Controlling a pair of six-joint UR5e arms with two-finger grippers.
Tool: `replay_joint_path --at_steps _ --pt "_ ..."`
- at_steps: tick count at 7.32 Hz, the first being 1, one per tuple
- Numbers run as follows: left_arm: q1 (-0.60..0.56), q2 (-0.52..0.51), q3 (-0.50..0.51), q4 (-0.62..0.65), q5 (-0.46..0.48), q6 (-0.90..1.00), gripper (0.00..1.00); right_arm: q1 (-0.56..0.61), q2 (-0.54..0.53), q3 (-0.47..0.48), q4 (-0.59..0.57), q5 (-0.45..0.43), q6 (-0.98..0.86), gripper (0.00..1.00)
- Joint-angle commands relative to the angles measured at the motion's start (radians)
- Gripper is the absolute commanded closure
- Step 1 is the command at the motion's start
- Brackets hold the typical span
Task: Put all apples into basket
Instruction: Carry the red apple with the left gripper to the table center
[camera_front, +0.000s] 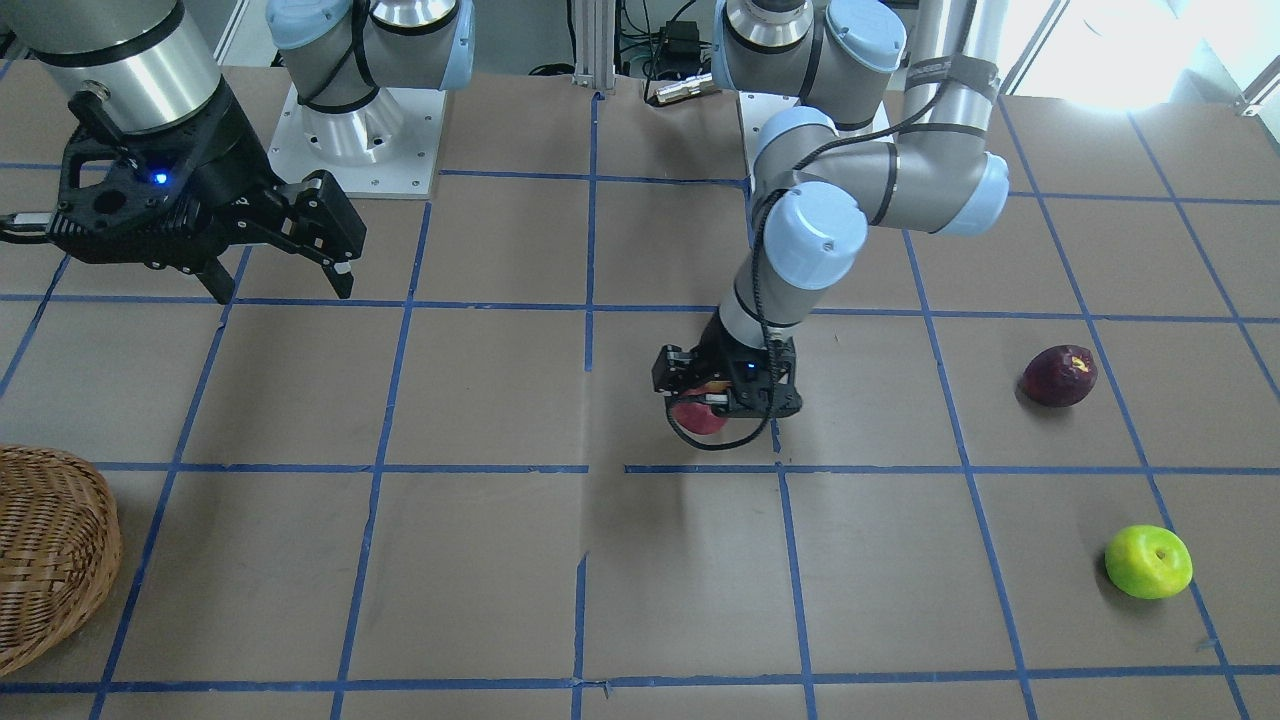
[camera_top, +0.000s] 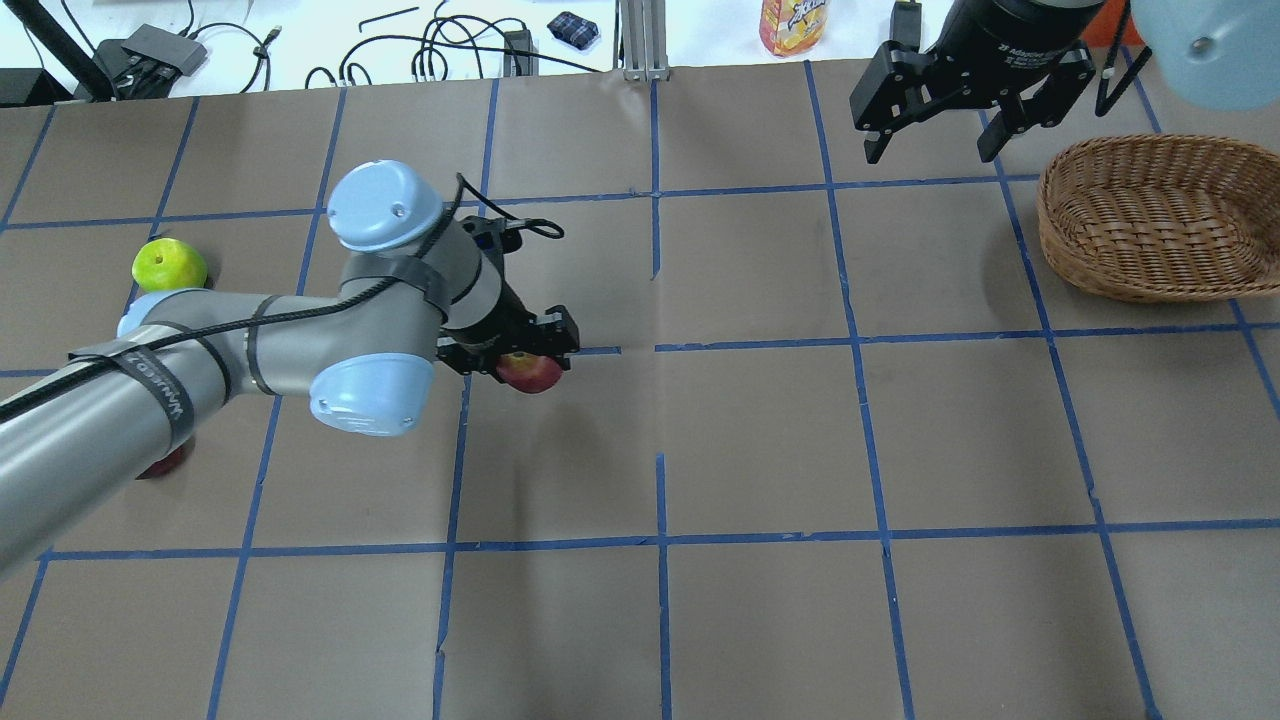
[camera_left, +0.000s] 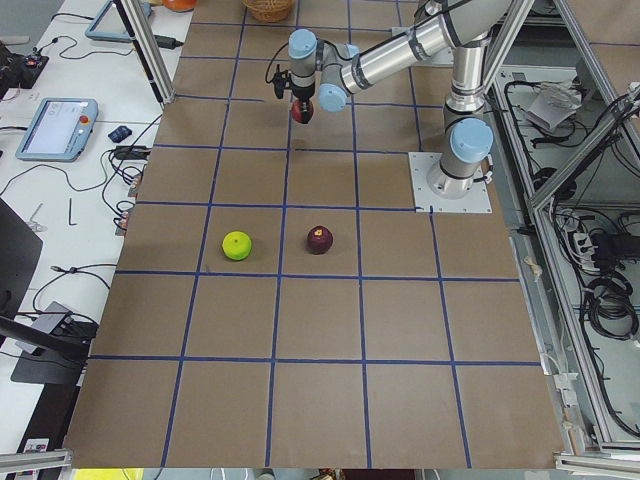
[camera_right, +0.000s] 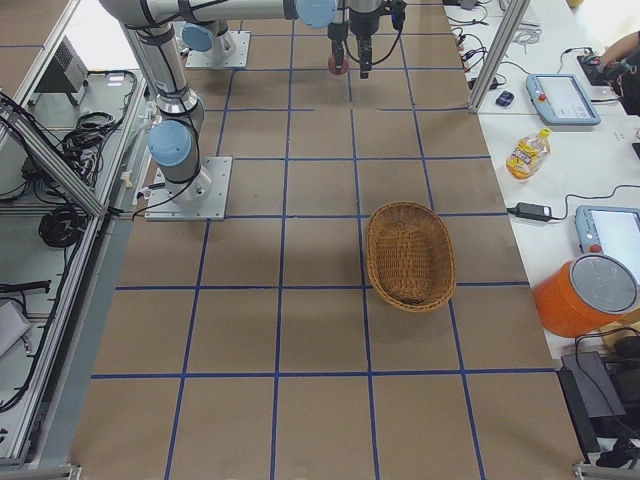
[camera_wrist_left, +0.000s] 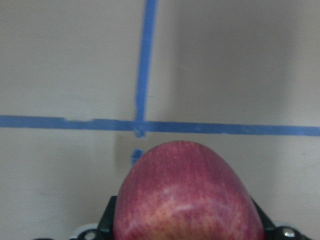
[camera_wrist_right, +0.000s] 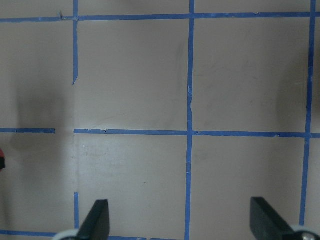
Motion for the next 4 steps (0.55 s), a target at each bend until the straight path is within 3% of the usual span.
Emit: replay_joint_path --at_steps 1,2,3,4 --pt "-0.105 -0.042 0.008 0.027 0.0 -0.116 1.0 0.001 0.0 0.0 0.0 0.0 0.0 0.0" --pt "-0.11 -0.054 -0.004 0.022 0.003 -0.121 0.65 0.001 0.0 0.0 0.0 -0.001 0.0 0.0" --pt "-0.11 -0.064 -0.002 0.022 0.018 -0.124 0.21 0.001 0.0 0.0 0.002 -0.004 0.002 0.0" --pt "-0.107 -0.065 0.011 0.024 0.011 -0.135 0.0 0.001 0.002 0.0 -0.001 -0.003 0.002 0.0"
